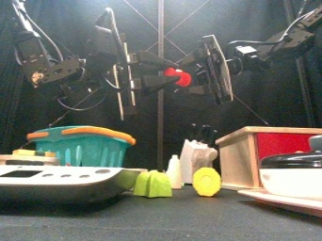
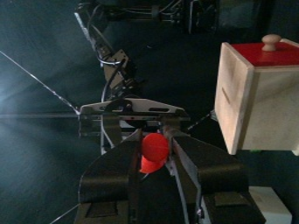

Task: Hand off ketchup

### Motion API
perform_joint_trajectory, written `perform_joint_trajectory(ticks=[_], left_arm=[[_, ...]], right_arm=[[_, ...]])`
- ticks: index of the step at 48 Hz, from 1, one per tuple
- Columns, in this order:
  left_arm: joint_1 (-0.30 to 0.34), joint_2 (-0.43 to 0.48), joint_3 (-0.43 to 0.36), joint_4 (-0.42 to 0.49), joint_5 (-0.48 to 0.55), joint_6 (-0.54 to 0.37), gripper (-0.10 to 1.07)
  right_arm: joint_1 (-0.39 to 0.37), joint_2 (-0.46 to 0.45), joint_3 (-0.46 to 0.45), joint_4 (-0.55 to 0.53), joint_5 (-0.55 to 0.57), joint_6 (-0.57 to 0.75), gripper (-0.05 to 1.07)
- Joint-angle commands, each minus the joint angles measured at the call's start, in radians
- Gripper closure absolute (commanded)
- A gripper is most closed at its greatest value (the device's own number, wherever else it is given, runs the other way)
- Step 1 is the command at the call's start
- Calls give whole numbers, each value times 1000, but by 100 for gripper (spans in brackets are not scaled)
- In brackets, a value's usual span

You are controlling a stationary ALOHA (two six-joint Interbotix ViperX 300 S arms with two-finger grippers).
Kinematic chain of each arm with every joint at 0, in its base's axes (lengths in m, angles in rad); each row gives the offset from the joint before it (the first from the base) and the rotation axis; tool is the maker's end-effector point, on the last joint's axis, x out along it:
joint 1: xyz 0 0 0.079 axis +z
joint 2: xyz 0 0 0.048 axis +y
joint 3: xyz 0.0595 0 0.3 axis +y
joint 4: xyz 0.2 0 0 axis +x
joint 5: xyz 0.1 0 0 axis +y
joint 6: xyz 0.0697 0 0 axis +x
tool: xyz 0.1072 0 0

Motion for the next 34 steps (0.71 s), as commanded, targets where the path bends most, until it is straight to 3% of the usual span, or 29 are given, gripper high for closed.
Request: perform_joint_trajectory(ticks=[1, 26, 34], left_arm=[[5, -12, -12, -3, -5, -3, 42], [-11, -17, -9, -44, -5, -40, 43], [-15, -28, -5, -41, -8, -152, 44]], right_arm=[[-3, -25, -26, -3, 6, -3, 8], [-14, -100, 11, -3, 87, -5, 4], [-12, -118, 17, -38, 109, -5, 4]])
